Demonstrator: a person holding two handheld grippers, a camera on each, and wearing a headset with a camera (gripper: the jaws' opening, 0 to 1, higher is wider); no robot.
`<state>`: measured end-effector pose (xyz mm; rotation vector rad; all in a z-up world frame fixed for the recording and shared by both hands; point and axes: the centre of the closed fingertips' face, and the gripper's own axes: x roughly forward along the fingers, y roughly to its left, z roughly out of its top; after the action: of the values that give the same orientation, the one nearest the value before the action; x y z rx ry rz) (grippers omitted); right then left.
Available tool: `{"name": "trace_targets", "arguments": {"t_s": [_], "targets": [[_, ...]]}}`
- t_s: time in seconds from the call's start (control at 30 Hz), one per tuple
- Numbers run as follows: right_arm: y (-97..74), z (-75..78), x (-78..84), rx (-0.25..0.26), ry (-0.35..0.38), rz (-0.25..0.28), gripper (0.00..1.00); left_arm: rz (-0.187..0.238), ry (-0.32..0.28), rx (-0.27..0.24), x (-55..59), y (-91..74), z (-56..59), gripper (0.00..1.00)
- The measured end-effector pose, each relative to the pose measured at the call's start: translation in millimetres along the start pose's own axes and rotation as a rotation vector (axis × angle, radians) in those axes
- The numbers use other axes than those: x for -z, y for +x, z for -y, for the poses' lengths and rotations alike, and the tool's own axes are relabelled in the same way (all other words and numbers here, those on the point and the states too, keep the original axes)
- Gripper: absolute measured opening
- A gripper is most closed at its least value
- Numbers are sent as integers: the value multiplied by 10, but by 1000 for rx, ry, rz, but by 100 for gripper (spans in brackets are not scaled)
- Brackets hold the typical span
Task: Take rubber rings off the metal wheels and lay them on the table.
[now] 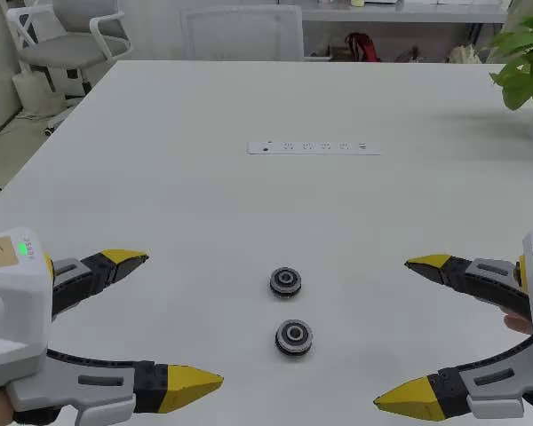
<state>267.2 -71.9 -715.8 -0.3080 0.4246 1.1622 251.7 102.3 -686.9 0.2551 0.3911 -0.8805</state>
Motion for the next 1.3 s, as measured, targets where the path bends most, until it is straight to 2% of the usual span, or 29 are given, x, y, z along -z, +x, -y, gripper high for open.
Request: {"name": "trace_targets", "arguments": {"t_s": [1.3], "targets": [[-29,-13,8,-4,-7,-13,100,-3,7,-20,-2,-30,-67,96]]}}
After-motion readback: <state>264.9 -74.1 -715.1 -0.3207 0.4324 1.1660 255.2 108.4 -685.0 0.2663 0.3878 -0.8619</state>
